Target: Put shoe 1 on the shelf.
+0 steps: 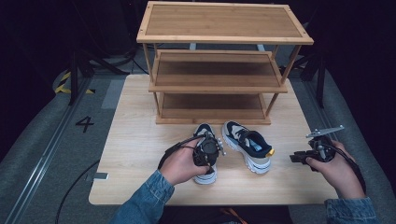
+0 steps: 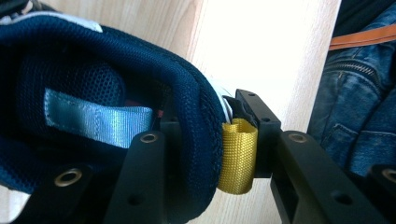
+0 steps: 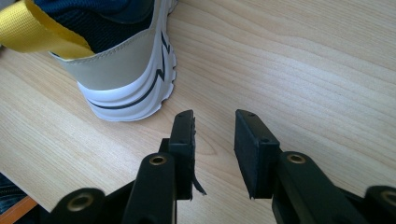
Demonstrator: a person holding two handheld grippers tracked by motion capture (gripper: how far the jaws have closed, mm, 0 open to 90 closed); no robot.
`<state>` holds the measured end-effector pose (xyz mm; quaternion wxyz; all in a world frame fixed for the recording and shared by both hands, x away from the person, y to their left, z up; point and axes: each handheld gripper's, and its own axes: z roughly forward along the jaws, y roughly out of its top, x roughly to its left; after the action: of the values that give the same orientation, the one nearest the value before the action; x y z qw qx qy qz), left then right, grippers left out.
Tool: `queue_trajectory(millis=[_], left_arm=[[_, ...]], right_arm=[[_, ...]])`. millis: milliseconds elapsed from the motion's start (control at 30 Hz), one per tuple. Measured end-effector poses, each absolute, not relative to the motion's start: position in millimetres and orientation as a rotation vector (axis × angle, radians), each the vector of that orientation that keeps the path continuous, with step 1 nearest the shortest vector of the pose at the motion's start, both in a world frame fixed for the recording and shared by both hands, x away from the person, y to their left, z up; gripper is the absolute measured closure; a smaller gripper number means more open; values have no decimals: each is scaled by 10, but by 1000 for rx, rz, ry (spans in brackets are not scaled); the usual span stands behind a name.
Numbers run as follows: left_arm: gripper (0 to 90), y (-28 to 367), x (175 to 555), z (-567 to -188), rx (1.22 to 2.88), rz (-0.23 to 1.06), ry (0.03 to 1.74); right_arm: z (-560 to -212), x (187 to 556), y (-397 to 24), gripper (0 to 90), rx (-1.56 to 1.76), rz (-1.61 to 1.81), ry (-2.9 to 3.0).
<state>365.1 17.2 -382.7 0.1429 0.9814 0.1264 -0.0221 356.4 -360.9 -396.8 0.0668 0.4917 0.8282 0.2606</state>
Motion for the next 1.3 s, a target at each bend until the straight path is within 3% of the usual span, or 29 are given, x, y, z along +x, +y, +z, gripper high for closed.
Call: queue_trajectory(millis=[567, 967, 1300], left_arm=[[663, 334, 3947, -3515, 2781, 15, 425], [643, 308, 4367, -3490, 2797, 123, 374], [639, 221, 4694, -3519, 2788, 118, 349]], right_arm=[[-3987, 3598, -3570, 700, 1481, 781, 2507], [-4006, 3570, -3549, 704, 1475, 774, 2518], [-4031, 3503, -3588, 707, 1500, 756, 2509]])
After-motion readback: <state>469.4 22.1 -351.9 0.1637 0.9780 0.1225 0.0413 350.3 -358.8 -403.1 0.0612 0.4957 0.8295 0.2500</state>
